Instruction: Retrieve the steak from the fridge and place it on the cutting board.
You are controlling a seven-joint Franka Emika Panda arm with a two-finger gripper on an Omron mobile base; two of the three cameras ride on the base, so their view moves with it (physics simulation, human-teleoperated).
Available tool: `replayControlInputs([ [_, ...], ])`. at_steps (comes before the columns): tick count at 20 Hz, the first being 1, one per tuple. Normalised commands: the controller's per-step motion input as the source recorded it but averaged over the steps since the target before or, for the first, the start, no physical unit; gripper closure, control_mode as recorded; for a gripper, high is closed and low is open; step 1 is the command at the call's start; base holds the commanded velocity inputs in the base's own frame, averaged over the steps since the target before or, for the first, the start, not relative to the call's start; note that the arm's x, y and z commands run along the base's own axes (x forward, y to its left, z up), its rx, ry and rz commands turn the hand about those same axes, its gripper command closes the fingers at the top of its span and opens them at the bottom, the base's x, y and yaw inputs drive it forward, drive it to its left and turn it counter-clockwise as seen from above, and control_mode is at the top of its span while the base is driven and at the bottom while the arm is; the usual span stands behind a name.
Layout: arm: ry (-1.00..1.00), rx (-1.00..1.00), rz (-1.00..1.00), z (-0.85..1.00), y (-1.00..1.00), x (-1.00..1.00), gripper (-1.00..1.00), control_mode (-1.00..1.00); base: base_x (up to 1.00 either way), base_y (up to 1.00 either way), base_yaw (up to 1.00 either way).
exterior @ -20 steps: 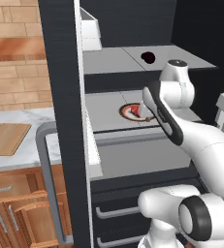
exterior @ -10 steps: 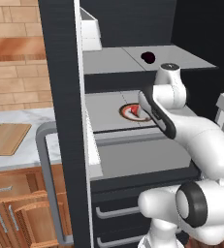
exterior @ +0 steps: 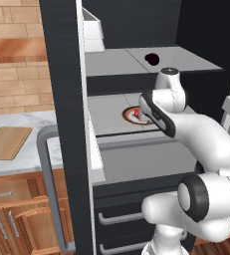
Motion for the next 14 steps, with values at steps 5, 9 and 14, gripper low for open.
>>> replayControlInputs([
  [5, -0.06, 0.0, 0.0, -0.1, 0.0, 0.25, -1.0, -1.0, 0.0, 0.0, 0.0],
  [9, -0.01, 0.0, 0.0, -0.08, -0.07, 0.42, -1.0, -1.0, 0.0, 0.0, 0.0],
  [14, -0.02, 0.0, 0.0, -0.09, -0.05, 0.44, -1.0, -1.0, 0.0, 0.0, 0.0],
])
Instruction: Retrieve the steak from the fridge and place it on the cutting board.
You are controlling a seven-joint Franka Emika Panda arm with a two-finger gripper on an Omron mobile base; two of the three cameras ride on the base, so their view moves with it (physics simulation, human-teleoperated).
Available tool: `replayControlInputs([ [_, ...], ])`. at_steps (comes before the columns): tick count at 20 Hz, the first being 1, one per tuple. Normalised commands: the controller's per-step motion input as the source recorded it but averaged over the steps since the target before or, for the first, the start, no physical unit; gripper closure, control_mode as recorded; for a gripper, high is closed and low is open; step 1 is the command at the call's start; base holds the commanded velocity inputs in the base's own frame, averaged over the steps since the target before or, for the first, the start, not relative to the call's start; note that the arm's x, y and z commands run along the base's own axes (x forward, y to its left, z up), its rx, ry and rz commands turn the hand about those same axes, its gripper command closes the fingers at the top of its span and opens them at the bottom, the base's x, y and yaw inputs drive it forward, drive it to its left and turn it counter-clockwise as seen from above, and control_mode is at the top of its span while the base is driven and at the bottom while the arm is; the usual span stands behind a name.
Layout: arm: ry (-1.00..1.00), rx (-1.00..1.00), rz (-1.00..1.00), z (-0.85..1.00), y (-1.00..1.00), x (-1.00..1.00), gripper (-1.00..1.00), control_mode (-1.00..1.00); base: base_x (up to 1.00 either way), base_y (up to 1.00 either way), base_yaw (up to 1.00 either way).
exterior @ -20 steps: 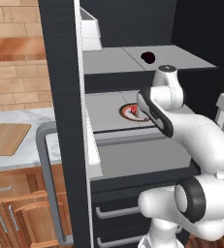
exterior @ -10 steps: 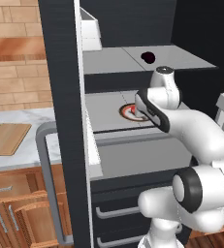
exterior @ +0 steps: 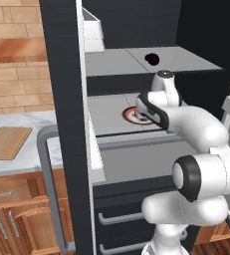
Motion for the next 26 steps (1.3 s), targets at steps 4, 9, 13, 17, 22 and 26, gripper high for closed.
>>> replayControlInputs([
  [4, -0.04, 0.0, 0.0, -0.05, -0.02, 0.42, -1.0, -1.0, 0.0, 0.0, 0.0],
  [9, -0.07, 0.0, 0.0, -0.12, 0.0, 0.31, -1.0, -1.0, 0.0, 0.0, 0.0],
  [13, -0.01, 0.0, 0.0, -0.19, 0.0, 0.29, -1.0, -1.0, 0.0, 0.0, 0.0],
  [17, 0.0, 0.0, 0.0, -0.04, 0.0, 0.33, -1.0, -1.0, 0.0, 0.0, 0.0],
  [22, 0.0, 0.0, 0.0, 0.0, 0.0, 0.35, -1.0, -1.0, 0.0, 0.0, 0.0],
  [26, 0.02, 0.0, 0.0, -0.03, 0.0, 0.43, -1.0, -1.0, 0.0, 0.0, 0.0],
])
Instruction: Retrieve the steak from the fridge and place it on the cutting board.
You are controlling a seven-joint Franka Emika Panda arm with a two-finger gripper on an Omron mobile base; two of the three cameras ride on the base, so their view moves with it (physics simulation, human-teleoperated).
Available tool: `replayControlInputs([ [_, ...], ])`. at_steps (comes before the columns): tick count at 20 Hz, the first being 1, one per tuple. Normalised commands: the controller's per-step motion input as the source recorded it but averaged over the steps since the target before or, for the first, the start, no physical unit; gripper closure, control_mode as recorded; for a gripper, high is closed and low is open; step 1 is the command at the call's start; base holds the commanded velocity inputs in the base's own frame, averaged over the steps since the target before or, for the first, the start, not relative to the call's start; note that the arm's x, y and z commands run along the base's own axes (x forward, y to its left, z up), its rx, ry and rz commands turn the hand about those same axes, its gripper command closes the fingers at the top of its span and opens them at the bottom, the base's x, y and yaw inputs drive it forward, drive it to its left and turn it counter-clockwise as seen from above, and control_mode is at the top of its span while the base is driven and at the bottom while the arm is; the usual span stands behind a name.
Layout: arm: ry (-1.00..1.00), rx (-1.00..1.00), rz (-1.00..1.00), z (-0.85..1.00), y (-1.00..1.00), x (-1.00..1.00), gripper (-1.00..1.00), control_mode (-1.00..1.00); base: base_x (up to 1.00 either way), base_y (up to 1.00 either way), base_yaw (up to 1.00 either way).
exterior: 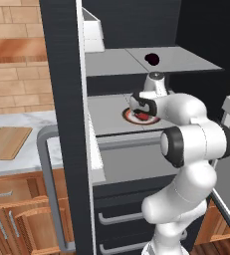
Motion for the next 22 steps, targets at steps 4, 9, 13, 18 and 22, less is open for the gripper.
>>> replayControlInputs([
  [4, 0.0, 0.0, 0.0, -0.14, 0.0, 0.41, -1.0, -1.0, 0.0, 0.0, 0.0],
  [9, 0.0, 0.0, 0.0, -0.18, 0.0, 0.25, -1.0, -1.0, 0.0, 0.0, 0.0],
  [13, 0.01, 0.0, 0.0, -0.09, -0.01, 0.0, -1.0, -1.0, 0.0, 0.0, 0.0],
  [18, 0.06, 0.0, 0.0, -0.17, -0.12, 0.0, -1.0, -1.0, 0.0, 0.0, 0.0],
  [22, 0.04, 0.0, 0.0, -0.19, -0.09, 0.0, -1.0, -1.0, 0.0, 0.0, 0.0],
])
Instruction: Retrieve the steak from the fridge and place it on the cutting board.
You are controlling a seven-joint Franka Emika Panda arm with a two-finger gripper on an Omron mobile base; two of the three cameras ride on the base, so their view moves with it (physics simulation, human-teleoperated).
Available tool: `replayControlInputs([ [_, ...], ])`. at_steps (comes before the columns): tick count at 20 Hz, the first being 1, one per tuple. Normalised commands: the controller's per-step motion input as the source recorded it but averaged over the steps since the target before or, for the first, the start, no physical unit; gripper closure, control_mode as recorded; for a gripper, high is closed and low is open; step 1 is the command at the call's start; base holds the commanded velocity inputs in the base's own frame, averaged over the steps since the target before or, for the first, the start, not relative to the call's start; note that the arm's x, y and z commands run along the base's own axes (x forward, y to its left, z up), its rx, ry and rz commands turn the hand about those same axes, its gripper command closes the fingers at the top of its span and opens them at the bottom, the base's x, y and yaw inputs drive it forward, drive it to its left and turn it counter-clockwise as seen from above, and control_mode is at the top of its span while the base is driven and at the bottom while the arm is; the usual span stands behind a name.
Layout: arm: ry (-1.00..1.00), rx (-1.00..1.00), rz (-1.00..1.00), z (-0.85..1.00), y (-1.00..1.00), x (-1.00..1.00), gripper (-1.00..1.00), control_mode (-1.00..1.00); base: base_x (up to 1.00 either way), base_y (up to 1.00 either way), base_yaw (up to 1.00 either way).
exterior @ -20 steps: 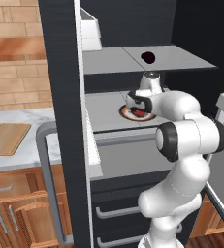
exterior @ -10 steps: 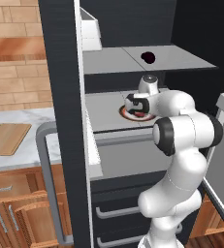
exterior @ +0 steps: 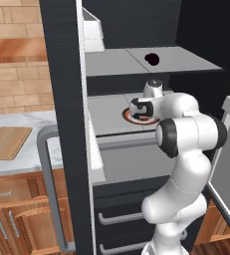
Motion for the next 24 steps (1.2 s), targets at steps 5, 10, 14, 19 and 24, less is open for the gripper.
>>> replayControlInputs([
  [5, 0.0, 0.0, 0.0, -0.13, 0.0, 0.01, -1.0, -1.0, 0.0, 0.0, 0.0],
  [10, 0.0, 0.0, 0.0, -0.04, 0.0, 0.11, -1.0, -1.0, 0.0, 0.0, 0.0],
  [14, 0.0, 0.0, 0.0, -0.02, 0.0, 0.19, -1.0, -1.0, 0.0, 0.0, 0.0],
  [19, 0.0, 0.0, 0.0, -0.04, 0.0, 0.16, -1.0, -1.0, 0.0, 0.0, 0.0],
  [24, 0.02, 0.0, 0.0, -0.15, 0.0, 0.13, -1.0, -1.0, 0.0, 0.0, 0.0],
])
